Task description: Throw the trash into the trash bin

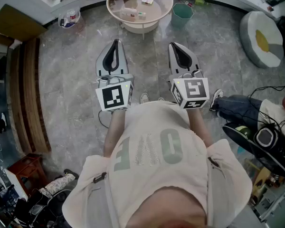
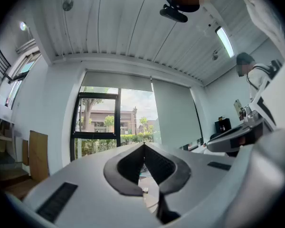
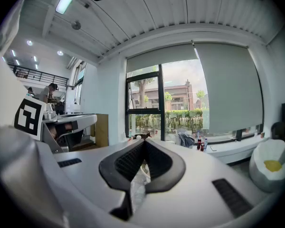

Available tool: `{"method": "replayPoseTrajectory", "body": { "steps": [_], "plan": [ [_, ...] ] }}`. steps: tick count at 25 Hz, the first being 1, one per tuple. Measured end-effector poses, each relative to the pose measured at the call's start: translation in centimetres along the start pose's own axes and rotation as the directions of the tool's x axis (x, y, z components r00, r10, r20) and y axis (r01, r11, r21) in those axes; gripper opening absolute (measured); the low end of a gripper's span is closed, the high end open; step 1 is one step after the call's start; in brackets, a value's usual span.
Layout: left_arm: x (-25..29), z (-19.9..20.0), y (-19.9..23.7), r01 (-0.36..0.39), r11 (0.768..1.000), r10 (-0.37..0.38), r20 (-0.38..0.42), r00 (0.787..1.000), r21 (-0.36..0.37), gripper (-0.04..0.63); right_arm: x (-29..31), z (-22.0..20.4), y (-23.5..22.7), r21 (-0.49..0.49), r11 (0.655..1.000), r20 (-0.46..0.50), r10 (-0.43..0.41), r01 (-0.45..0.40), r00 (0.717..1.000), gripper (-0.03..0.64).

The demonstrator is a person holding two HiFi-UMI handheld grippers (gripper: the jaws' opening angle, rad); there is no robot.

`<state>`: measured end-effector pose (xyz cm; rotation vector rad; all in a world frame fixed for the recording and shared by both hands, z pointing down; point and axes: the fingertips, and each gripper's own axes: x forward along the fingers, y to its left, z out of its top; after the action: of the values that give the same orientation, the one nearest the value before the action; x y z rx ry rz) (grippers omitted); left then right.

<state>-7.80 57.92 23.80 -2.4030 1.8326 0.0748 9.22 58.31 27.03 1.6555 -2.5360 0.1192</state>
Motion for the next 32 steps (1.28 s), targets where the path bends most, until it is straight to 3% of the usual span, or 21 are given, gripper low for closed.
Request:
{"method": "replayPoseTrajectory", "body": {
  "steps": [7, 11, 16, 24, 32],
  "plan": [
    [-0.2, 0.1, 1.5, -0.007, 1.000, 0.007, 0.011, 1.000, -0.006, 0.012, 0.3, 0.3, 1.2, -0.010, 1.000, -0.007, 0.020, -0.020, 1.000, 0.014],
    [0.0, 0.6, 2.7, -0.026, 0.998, 0.028, 0.027, 0.999, -0.053, 0.012, 1.1, 0.5, 1.1, 0.011, 0.999, 0.015, 0.046, -0.046, 0.999, 0.014],
    [-0.1, 1.3, 4.2, -0.038, 0.999, 0.039, 0.041, 0.998, -0.024, 0.012, 2.1, 1.4, 0.9, 0.020, 0.999, 0.033, 0.045, -0.045, 0.998, 0.014],
    [-0.6, -0.5, 5.9, -0.022, 0.999, 0.022, 0.015, 1.000, -0.041, 0.012, 1.3, -2.2, 1.7, 0.106, 0.994, -0.042, 0.002, 0.002, 0.999, 0.014],
    [1.9, -2.7, 7.5, -0.045, 0.997, 0.044, -0.016, 0.999, -0.070, 0.012, 3.1, -2.8, 0.7, 0.080, 0.997, -0.061, 0.013, -0.008, 0.998, 0.014]
  ]
}}
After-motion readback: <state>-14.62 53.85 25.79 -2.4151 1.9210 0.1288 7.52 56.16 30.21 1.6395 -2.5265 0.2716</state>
